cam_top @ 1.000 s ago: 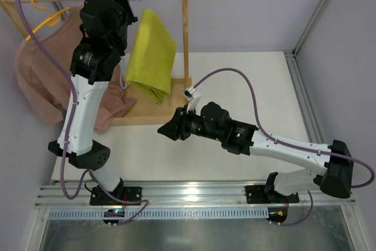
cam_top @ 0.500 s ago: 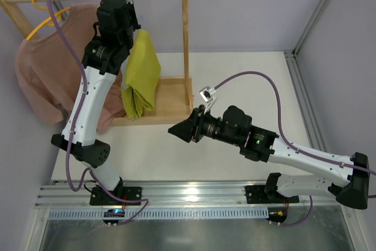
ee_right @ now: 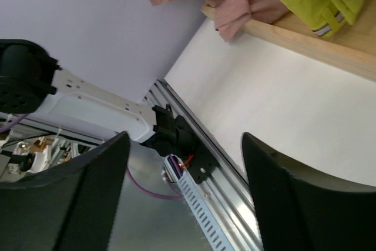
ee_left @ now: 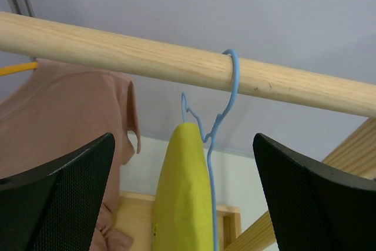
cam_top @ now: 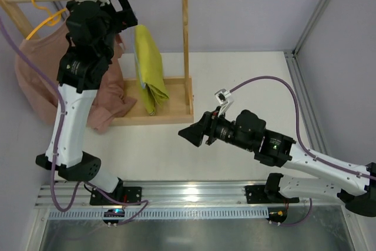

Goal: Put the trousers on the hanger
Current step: Hang the hanger with trousers onto the clothesline

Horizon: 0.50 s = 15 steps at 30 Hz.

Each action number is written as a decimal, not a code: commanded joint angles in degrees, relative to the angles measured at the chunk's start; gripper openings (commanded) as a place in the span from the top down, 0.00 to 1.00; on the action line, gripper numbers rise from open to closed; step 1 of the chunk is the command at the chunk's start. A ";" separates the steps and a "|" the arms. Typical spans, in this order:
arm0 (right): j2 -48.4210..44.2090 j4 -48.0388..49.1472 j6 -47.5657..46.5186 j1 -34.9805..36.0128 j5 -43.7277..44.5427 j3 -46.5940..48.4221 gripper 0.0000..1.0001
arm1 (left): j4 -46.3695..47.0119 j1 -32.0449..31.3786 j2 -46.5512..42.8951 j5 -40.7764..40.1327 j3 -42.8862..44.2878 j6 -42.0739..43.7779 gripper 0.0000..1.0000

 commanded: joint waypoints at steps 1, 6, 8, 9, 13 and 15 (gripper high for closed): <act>-3.17 -12.59 -1.94 0.11 5.57 5.12 0.14 | -5.70 0.39 -7.23 1.47 1.20 -2.97 0.00; -10.89 -30.50 -2.56 0.02 21.36 10.23 0.00 | -17.13 0.30 -10.41 16.97 0.07 -10.16 0.00; -13.18 -33.96 -2.99 0.02 23.68 12.86 0.00 | -17.50 -0.66 -12.68 21.24 -5.72 -11.76 0.00; -14.41 -36.85 -3.08 0.02 25.95 13.57 0.00 | -17.58 -1.80 -13.66 21.95 -7.31 -12.02 0.00; -21.26 -42.75 -2.65 0.02 31.57 15.16 0.00 | -11.44 -12.14 -19.55 21.35 -17.33 -13.78 0.00; -23.03 -45.91 -2.38 0.02 33.26 14.98 0.00 | -12.47 -16.73 -19.73 20.03 -17.00 -13.96 0.00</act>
